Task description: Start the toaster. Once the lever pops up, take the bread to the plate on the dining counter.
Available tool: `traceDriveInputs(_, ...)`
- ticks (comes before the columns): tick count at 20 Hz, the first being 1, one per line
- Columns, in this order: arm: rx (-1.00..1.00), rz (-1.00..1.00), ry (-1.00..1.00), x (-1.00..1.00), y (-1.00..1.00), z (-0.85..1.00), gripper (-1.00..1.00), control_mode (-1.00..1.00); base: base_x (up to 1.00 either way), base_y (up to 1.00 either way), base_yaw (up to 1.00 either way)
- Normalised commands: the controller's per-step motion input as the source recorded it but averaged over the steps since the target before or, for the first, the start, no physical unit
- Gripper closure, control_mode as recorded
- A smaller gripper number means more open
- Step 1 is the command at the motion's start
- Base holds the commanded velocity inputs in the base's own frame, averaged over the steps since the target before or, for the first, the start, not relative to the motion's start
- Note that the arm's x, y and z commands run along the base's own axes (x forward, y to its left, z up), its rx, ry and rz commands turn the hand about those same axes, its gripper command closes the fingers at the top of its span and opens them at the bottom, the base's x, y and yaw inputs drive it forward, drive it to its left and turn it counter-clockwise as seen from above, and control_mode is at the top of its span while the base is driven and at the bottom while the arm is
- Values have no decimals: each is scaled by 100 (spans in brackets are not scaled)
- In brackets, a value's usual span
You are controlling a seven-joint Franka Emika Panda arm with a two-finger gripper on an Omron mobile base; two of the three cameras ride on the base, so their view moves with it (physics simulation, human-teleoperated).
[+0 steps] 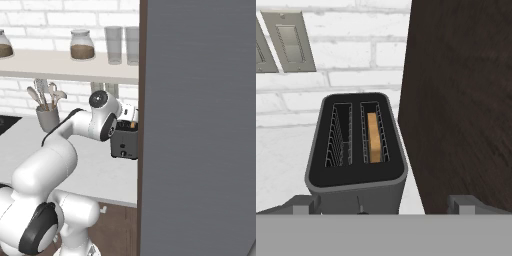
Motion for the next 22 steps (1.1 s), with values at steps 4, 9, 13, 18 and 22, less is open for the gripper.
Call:
traceDriveInputs(4,0,0,0,0,0,0,-100,-100,0,0,0)
traceDriveInputs(9,0,0,0,0,0,0,-100,-100,0,0,0)
traceDriveInputs(13,0,0,0,0,0,0,-100,-100,0,0,0)
traceDriveInputs(18,0,0,0,0,0,0,-100,-100,0,0,0)
traceDriveInputs(22,0,0,0,0,0,0,-100,-100,0,0,0)
